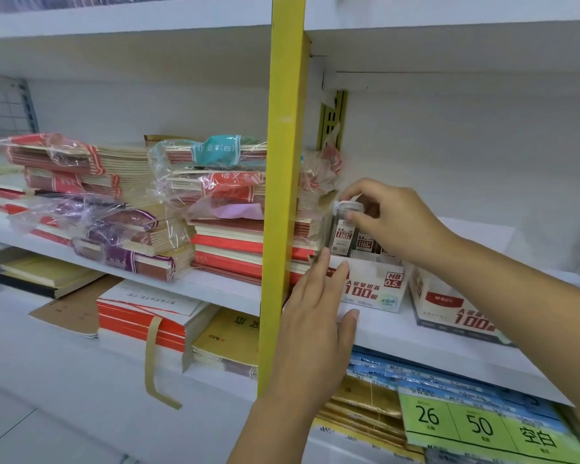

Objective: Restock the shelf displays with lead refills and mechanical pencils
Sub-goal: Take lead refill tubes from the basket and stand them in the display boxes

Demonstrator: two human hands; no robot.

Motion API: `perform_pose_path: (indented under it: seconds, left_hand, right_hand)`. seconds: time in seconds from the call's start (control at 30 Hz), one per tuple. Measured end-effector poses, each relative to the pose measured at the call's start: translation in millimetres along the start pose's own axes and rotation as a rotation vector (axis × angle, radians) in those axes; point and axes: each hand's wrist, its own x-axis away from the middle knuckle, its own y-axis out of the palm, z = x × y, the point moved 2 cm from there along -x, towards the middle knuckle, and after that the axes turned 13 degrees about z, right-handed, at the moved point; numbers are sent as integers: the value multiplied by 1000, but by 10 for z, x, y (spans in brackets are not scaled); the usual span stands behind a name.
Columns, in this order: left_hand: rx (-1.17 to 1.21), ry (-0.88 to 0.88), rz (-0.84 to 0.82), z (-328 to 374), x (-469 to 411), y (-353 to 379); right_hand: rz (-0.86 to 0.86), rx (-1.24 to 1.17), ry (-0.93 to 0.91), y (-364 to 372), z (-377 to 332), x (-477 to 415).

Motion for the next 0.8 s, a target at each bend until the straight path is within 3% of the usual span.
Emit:
perform_pose_path:
  seconds: [0.13,0.27,0.47,0.6,0.8]
  left_hand:
    - [21,5,19,-17,8,-5]
    - [48,17,30,-22,7,-20]
    - [65,36,31,-39,20,-13]
    - [91,7,49,26,34,-60]
    - [129,26,127,283,339,-194]
  right_hand:
    - [-69,124,-16,118,103,-43]
    - [70,407,-220,135,124,-93]
    - [8,487,-257,114,130,-85]
    - [22,428,-223,-76,23,32]
    - [246,164,-295,-660,-281,857]
